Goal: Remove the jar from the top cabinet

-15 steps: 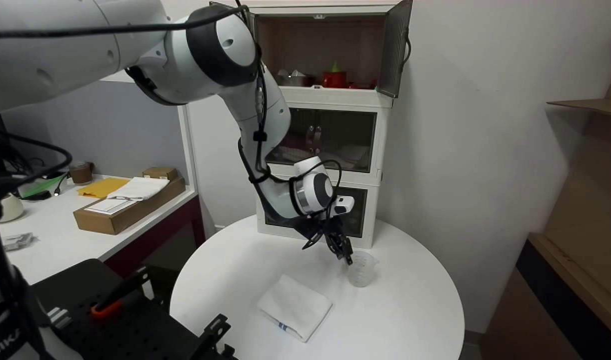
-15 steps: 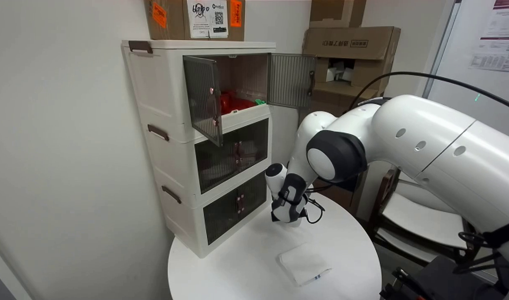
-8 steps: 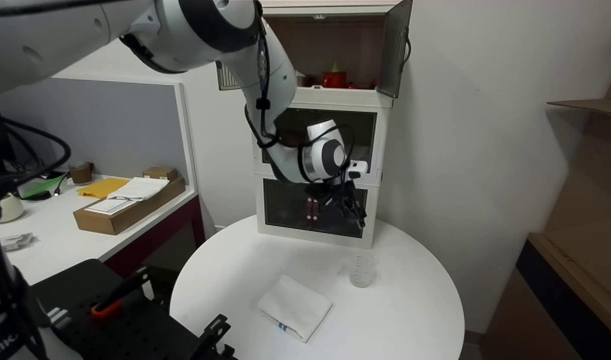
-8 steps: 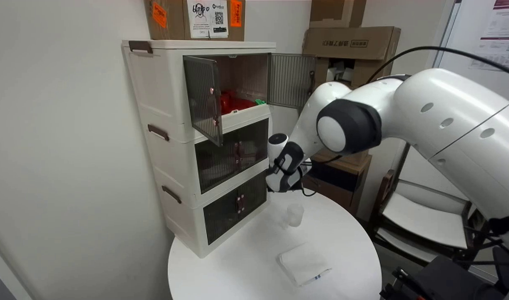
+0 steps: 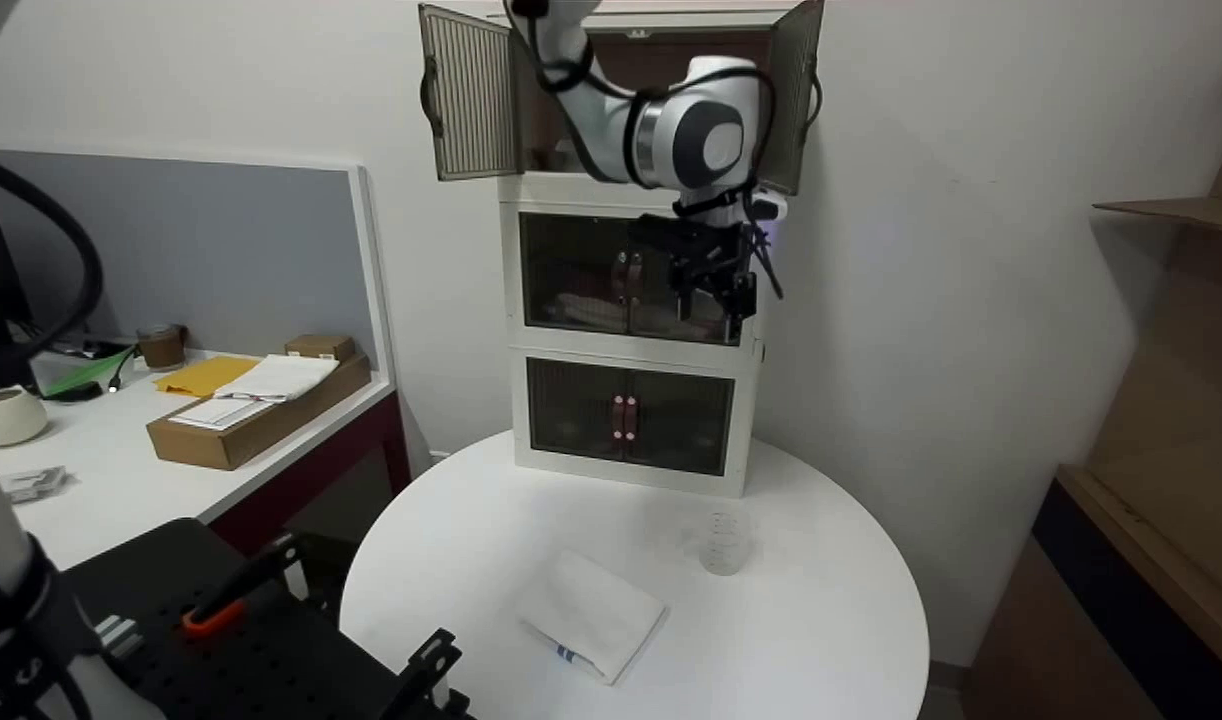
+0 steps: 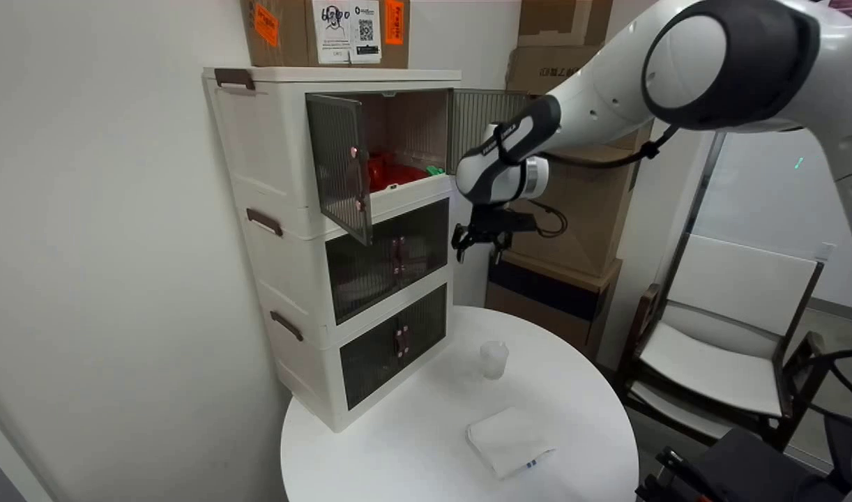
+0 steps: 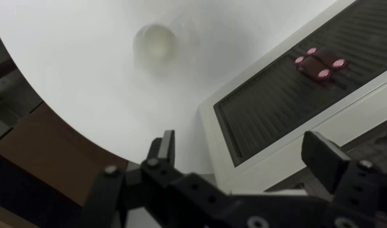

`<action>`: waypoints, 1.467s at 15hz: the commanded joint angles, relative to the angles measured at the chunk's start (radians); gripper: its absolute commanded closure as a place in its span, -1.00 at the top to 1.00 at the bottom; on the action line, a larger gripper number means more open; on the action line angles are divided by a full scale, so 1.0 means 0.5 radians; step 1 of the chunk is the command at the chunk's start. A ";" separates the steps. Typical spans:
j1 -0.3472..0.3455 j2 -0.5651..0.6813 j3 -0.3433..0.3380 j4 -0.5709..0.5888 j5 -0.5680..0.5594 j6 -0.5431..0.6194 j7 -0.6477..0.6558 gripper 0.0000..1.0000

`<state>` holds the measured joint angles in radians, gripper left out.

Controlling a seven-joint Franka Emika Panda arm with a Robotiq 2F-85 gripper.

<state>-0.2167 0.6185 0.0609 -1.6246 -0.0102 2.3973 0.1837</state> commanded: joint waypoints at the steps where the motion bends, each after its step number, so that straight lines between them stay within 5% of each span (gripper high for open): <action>1: -0.083 -0.378 0.012 -0.132 0.302 -0.573 -0.395 1.00; 5: -0.056 -0.599 -0.068 0.023 0.416 -1.268 -0.627 1.00; 8: -0.011 -0.733 -0.120 0.097 0.353 -1.520 -0.759 1.00; 14: 0.101 -1.055 -0.177 -0.015 -0.005 -1.228 -1.007 1.00; 17: 0.132 -1.180 -0.165 -0.032 0.096 -1.107 -1.216 1.00; 22: 0.212 -1.303 -0.175 0.027 0.363 -1.308 -1.649 1.00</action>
<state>-0.1372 0.0105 -0.0093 -1.5989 0.1068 1.7954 -0.5219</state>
